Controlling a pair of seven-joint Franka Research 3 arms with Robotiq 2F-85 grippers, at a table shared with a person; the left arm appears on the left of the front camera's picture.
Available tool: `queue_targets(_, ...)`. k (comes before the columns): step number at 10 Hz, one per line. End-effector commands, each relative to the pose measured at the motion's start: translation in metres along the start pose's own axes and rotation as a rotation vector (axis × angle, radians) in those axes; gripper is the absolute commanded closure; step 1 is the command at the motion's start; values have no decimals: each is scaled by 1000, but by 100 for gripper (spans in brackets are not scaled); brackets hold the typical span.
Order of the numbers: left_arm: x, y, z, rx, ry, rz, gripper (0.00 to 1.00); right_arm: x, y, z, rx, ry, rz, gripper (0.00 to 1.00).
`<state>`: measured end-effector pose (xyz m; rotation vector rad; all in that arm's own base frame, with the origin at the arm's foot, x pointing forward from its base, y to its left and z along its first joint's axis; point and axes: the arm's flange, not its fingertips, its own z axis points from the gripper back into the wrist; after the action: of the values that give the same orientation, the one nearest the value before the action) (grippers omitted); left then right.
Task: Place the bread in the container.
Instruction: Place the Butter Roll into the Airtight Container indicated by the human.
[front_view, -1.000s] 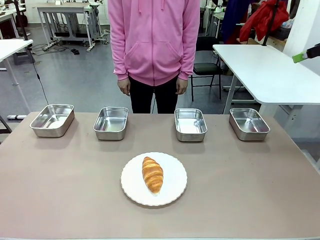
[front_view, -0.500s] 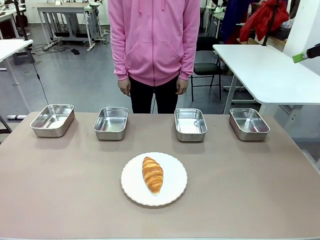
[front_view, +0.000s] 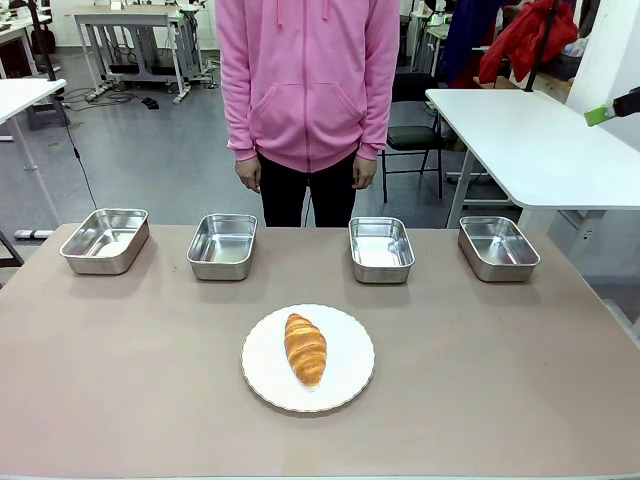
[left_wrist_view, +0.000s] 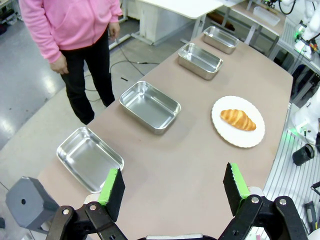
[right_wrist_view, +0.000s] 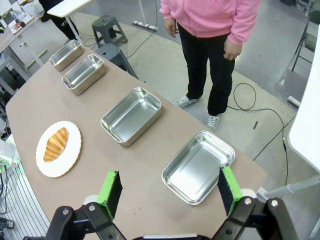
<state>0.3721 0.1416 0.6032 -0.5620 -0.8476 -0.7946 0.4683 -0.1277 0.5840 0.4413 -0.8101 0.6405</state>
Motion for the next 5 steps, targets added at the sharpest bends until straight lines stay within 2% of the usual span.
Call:
queue_targets(1, 0, 0, 2, -9, -6, -1, 0, 1, 1, 0, 3, -9, 2, 0)
queue_targets(5, 0, 0, 2, -9, -6, -1, 0, 1, 1, 0, 3, -9, 2, 0)
